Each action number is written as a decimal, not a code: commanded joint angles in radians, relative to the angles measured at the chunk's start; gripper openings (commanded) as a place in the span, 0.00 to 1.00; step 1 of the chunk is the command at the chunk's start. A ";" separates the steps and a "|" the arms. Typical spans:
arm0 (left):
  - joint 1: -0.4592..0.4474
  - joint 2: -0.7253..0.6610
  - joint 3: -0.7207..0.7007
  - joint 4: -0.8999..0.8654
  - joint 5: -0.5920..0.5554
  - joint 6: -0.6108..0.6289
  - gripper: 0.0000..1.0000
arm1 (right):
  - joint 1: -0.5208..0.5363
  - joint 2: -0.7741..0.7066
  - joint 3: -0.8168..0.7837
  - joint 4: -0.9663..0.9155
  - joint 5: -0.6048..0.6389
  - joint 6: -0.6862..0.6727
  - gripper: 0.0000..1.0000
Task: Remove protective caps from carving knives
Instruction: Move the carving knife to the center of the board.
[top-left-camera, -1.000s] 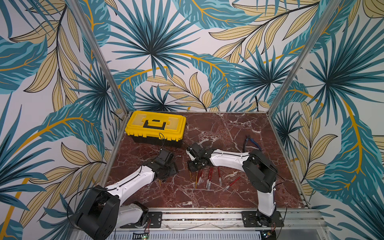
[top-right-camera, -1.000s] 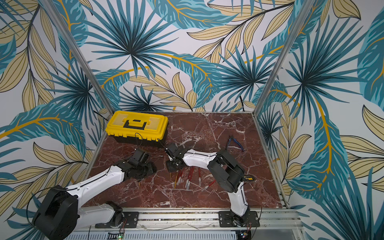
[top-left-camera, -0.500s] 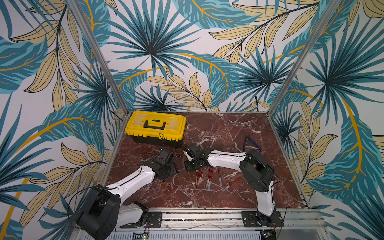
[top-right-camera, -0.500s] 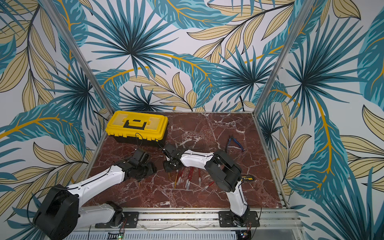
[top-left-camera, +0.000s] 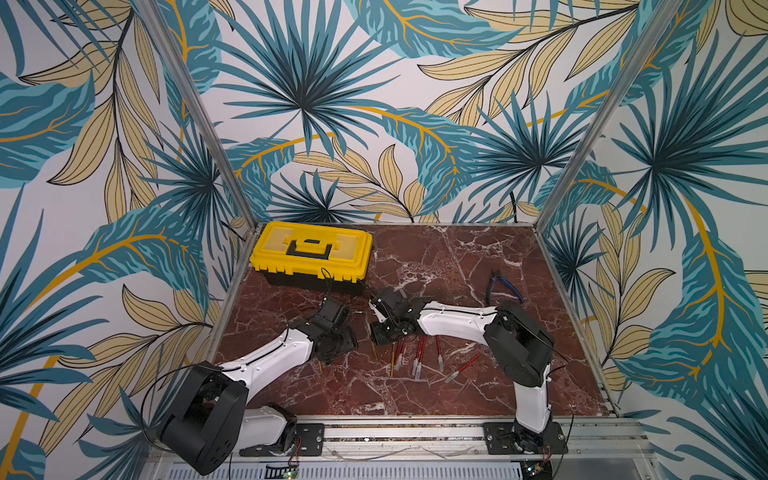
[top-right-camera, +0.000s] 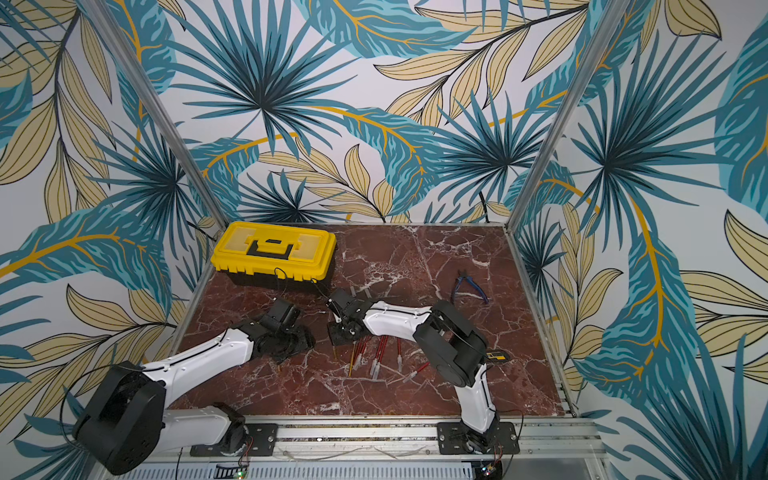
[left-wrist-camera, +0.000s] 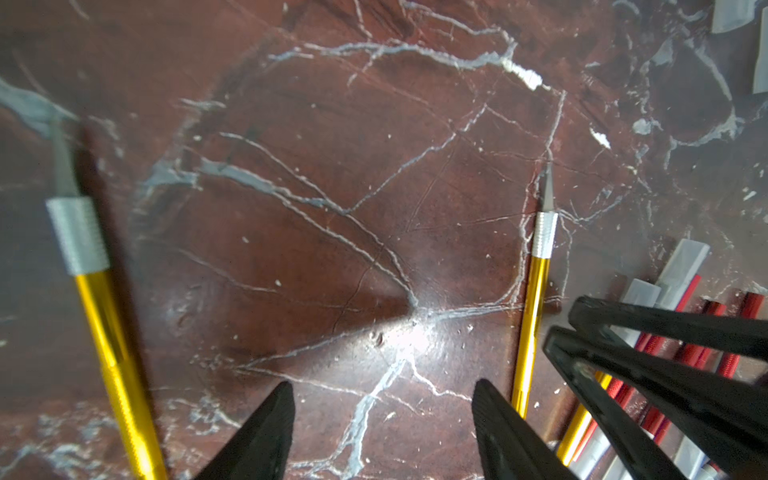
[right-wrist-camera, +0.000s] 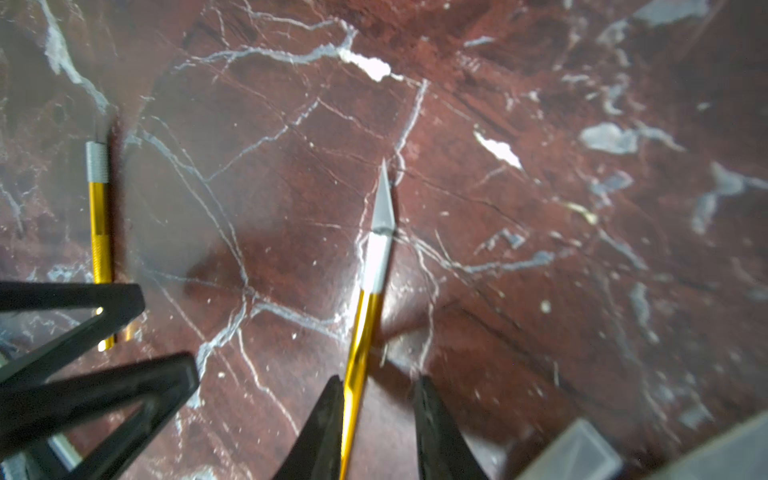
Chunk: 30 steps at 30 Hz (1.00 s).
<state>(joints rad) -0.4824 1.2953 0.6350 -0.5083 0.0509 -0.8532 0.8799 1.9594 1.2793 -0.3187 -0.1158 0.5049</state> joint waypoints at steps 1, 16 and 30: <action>-0.004 0.018 0.019 0.022 0.010 0.005 0.71 | 0.004 -0.090 -0.039 -0.015 0.021 0.008 0.32; -0.163 0.208 0.140 0.021 -0.085 -0.093 0.69 | -0.103 -0.393 -0.240 -0.011 0.025 0.024 0.25; -0.189 0.340 0.250 -0.046 -0.128 -0.126 0.59 | -0.157 -0.445 -0.340 0.048 -0.019 0.027 0.25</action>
<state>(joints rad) -0.6628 1.5940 0.8612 -0.5076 -0.0486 -0.9668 0.7303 1.5425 0.9627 -0.3008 -0.1162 0.5240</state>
